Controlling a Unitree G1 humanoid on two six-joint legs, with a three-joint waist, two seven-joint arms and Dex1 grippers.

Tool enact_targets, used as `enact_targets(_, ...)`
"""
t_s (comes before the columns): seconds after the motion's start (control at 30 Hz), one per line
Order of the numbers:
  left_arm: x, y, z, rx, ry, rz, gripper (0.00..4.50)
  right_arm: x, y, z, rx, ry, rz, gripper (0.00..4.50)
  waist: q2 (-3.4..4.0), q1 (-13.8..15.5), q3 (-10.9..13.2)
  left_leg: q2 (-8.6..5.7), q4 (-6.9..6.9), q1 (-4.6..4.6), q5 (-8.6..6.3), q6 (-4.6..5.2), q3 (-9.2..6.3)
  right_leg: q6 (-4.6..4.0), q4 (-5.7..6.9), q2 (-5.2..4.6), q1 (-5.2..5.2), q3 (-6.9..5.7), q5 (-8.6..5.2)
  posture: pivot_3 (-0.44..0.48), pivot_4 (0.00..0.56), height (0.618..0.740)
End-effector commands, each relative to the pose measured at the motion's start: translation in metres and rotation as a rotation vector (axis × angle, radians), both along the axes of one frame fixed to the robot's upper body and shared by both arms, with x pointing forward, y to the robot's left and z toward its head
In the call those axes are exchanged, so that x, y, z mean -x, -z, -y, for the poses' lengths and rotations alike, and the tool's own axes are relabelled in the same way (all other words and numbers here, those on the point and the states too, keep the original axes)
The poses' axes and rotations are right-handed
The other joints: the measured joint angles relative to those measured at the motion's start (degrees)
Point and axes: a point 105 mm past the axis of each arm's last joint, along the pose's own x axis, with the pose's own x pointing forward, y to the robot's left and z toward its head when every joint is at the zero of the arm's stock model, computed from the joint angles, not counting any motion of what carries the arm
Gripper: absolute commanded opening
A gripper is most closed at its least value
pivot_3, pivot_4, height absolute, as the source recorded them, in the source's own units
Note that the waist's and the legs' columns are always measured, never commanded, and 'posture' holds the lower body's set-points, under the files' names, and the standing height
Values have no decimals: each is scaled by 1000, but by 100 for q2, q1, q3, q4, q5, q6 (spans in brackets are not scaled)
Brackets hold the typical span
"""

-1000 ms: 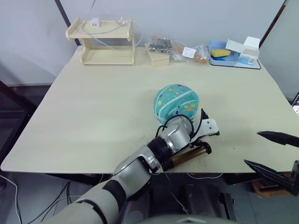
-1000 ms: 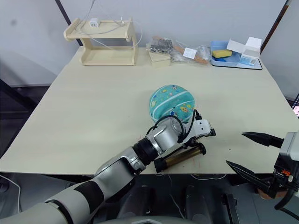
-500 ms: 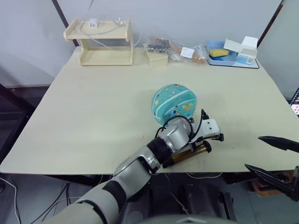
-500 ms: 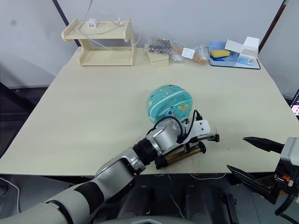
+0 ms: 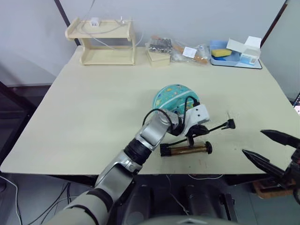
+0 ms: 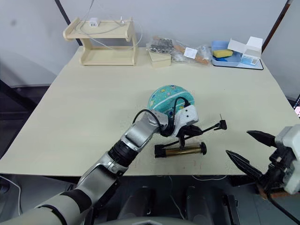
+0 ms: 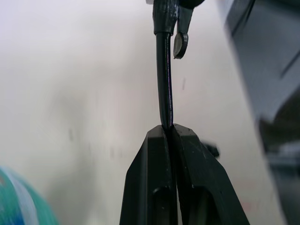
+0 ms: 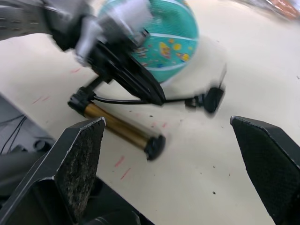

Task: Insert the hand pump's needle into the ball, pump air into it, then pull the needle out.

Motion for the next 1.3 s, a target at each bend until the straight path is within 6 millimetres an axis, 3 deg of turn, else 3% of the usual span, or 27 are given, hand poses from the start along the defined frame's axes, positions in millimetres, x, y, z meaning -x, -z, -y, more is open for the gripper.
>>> enact_targets(0.03,1,-22,-4,120,4,27,56,-13,-9,-1,-82,39,4,4500,0,-4,0,0,0,1,0,0,0,0,1,0,0,1,0,0,150,740)
enact_targets(0.2,7,-29,-12,282,50,-19,56,-32,-19,-6,-162,50,-1,4500,0,2,-1,0,2,4,1,1,2,0,4,5,2,4,0,0,150,740)
enact_targets(0.4,8,-25,-20,338,16,31,56,-58,-24,-19,-206,19,-11,4500,1,3,0,0,6,4,1,1,2,-3,3,5,3,6,18,0,150,740)
enact_targets(0.9,12,-17,-24,382,-51,93,56,-84,-20,-46,-286,-16,-63,4500,5,-3,-2,1,7,7,-1,4,0,1,4,7,3,4,28,0,150,740)
enact_targets(1.0,12,-16,-24,379,-50,95,0,-86,-21,-49,-296,-28,-74,3743,5,-1,-2,2,7,4,-1,4,-1,0,4,8,2,4,29,0,150,740)
enact_targets(1.1,11,-16,-24,376,-53,95,0,-86,-23,-51,-297,-33,-69,2486,5,0,-2,2,7,2,-3,8,2,0,1,8,2,6,29,0,150,740)
enact_targets(1.3,10,-15,-24,373,-61,92,0,-87,-25,-53,-305,-24,-50,2486,5,2,-2,2,7,2,-4,9,0,0,0,8,2,4,29,0,150,740)
